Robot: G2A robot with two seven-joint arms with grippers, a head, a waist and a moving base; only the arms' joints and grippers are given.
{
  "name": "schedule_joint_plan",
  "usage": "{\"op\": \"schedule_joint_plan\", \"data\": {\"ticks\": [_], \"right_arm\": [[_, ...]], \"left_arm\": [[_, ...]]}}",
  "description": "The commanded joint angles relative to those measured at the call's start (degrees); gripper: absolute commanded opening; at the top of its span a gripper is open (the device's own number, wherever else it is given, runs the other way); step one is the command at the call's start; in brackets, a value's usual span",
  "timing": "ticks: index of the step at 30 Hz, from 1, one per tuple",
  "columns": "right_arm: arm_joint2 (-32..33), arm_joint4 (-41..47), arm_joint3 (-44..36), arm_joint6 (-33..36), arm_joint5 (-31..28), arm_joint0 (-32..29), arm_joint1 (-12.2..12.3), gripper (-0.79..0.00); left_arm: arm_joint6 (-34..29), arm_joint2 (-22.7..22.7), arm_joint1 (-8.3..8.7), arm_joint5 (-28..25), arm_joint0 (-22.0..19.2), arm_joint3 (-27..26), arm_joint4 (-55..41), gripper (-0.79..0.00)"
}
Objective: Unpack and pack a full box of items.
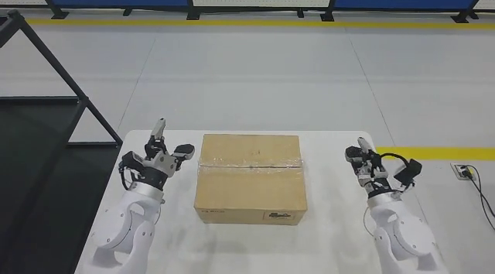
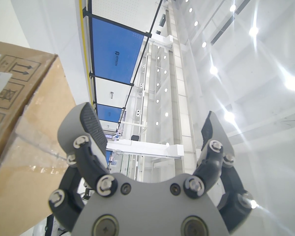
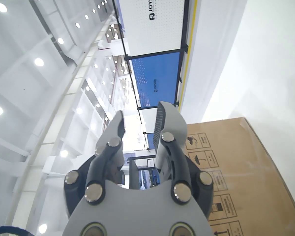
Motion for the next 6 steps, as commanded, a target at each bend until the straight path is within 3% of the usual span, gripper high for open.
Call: {"op": "schedule_joint_plan", "data": {"ticks": [1,2,3,6], "right_arm": [[1.22,0.36,0.23,1.59,-1.33,-0.13,0.2,0.0],[1.22,0.36,0.23,1.59,-1.33,-0.13,0.2,0.0],[1.17,0.4,0.18,1.43,-1.37,-0.14,0.18,-0.258],[1.25,0.37,0.24,1.65,-1.37,-0.13,0.2,-0.135]], "left_arm": [[-0.09,0.01,-0.1,-0.34,0.43,-0.57,-1.58,0.0],[-0.09,0.01,-0.1,-0.34,0.43,-0.57,-1.58,0.0],[-0.02,0.0,-0.1,-0.39,0.42,-0.57,-1.64,-0.001],[-0.09,0.01,-0.11,-0.35,0.44,-0.59,-1.63,0.0]]}}
